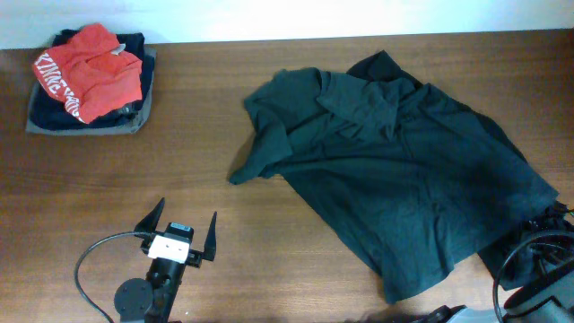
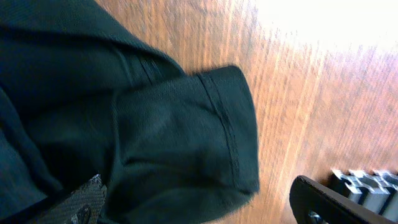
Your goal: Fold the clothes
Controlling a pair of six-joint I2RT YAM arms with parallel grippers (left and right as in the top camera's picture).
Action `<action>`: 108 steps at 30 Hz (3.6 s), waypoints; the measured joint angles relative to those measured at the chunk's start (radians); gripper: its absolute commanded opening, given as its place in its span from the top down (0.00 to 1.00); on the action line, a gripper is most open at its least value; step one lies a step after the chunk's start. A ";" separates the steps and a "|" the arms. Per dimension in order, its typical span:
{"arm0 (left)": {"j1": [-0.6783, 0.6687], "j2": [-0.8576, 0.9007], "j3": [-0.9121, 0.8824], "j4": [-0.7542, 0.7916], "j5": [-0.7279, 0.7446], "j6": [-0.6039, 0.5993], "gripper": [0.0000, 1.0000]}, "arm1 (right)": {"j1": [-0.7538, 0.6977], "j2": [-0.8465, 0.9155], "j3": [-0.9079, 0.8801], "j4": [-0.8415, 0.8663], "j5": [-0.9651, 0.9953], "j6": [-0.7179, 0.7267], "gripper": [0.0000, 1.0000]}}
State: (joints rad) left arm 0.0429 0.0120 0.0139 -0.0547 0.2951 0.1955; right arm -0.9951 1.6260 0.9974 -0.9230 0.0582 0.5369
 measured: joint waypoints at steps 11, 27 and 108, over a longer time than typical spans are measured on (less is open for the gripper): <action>0.000 0.000 0.000 0.000 0.000 0.000 0.01 | 0.000 0.015 -0.049 0.133 0.000 -0.006 0.00; 0.000 0.000 0.000 0.000 0.000 0.000 0.01 | 0.000 0.115 -0.045 0.241 -0.040 -0.020 0.59; 0.000 0.000 0.000 0.000 0.000 0.000 0.01 | 0.797 0.522 0.684 0.004 -0.381 -0.222 0.96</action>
State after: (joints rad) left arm 0.0429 0.0120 0.0139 -0.0547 0.2951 0.1955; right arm -0.1982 2.1479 1.6814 -0.9192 -0.3229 0.3153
